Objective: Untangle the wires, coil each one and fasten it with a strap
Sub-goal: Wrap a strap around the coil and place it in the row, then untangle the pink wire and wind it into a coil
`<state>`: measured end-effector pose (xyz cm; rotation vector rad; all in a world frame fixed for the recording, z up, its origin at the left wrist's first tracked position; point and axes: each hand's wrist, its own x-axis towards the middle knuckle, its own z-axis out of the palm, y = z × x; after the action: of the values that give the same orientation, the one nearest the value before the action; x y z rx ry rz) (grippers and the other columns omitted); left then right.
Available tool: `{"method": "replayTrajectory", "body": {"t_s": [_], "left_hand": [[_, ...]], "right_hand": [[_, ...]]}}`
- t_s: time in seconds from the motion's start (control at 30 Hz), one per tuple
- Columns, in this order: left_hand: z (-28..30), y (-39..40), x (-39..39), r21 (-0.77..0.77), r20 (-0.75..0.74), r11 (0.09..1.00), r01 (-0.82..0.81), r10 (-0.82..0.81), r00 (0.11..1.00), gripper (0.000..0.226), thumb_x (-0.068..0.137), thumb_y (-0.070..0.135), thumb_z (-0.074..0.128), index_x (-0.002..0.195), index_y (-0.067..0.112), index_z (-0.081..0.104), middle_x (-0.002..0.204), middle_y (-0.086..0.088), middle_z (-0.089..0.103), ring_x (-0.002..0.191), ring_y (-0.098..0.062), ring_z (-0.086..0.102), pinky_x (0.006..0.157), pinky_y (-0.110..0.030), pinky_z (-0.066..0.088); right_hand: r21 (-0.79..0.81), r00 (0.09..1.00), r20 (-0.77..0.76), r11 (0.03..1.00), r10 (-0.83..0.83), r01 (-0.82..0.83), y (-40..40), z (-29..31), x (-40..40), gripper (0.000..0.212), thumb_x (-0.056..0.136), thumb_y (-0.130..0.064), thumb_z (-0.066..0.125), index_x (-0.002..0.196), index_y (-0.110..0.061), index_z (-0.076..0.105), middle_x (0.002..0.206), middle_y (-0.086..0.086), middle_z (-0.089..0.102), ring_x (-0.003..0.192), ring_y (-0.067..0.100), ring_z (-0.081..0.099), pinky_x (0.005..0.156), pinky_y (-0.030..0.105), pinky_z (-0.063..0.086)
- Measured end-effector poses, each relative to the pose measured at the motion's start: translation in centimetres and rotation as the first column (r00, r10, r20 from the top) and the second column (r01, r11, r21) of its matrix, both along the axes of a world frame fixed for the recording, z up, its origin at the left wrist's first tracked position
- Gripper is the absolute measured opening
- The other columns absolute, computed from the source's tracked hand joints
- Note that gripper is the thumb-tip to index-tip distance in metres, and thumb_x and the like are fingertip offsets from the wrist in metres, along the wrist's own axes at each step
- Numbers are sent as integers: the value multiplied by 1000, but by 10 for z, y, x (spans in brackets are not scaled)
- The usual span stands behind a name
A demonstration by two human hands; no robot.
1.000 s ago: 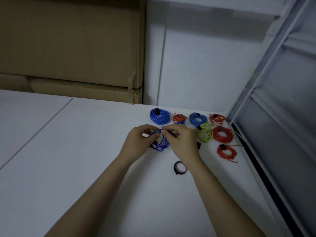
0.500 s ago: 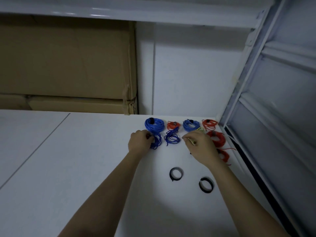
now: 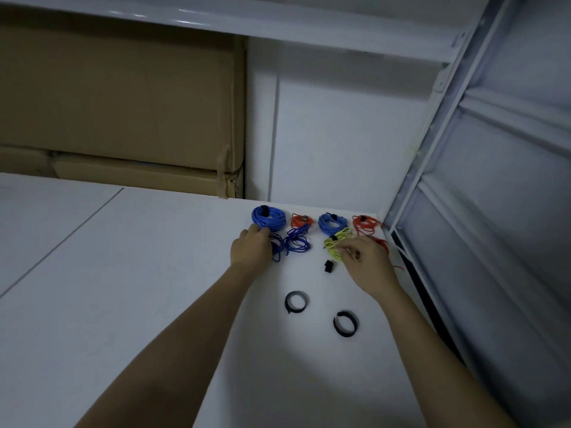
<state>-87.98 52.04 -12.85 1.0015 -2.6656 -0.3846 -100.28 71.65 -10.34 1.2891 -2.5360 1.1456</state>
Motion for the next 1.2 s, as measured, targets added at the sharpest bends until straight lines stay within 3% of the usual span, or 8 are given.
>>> {"method": "replayTrajectory", "body": {"t_s": [0.1,0.2,0.3,0.4,0.6,0.73,0.9,1.2], "left_hand": [[3,7,4,17,-55,1000,-9,10,998,27,99,18,36,113,7,56,113,-14,59,100,-31,55,74,-34,39],[8,15,12,25,-101,999,20,-17,995,29,99,24,42,119,9,57,117,-12,61,104,-31,57,79,-36,43],[12,17,27,-64,-157,998,22,-32,987,32,95,30,52,121,12,58,121,-9,61,108,-29,56,86,-36,43],[17,12,52,-189,-188,982,-26,-10,982,38,92,32,56,127,16,55,128,-6,57,116,-27,51,95,-34,37],[43,-21,128,-369,-129,907,-204,167,977,40,96,34,50,132,16,48,132,-6,52,119,-28,48,102,-36,32],[66,-57,209,-391,-89,834,-389,386,918,37,97,30,48,130,13,47,128,-9,52,117,-30,48,100,-38,34],[88,-102,321,-409,-36,734,-542,580,814,35,96,29,48,126,11,47,126,-11,52,115,-32,48,97,-40,36],[99,-202,521,-306,-94,645,-700,711,697,38,96,27,49,131,13,46,131,-12,51,117,-33,49,96,-41,40]], "right_hand": [[-8,999,-31,1000,8,-8,7,1,3,15,87,-2,63,97,-3,74,93,14,68,82,23,59,77,36,50],[40,999,-50,999,4,-2,12,1,6,18,86,-1,61,98,-5,74,93,13,68,83,24,59,77,35,49],[103,995,-96,995,-5,15,11,3,7,21,86,-4,60,100,-8,74,93,12,69,87,29,62,75,31,47],[107,986,-160,994,49,-32,-5,9,16,21,87,-7,59,103,-8,73,104,10,69,100,28,61,84,33,49],[121,927,-325,980,190,-158,-88,28,64,28,90,-17,59,117,-11,66,116,8,62,110,31,50,91,37,41],[205,873,-358,940,331,-272,-164,39,121,38,97,-26,49,133,-15,54,134,7,53,124,29,41,100,39,36],[235,820,-357,892,448,-386,-254,53,218,39,97,-27,47,134,-17,52,134,8,51,127,28,38,103,39,32],[279,709,-353,792,611,-543,-403,61,416,39,96,-25,48,134,-17,50,134,7,50,124,27,41,97,38,36]]}}
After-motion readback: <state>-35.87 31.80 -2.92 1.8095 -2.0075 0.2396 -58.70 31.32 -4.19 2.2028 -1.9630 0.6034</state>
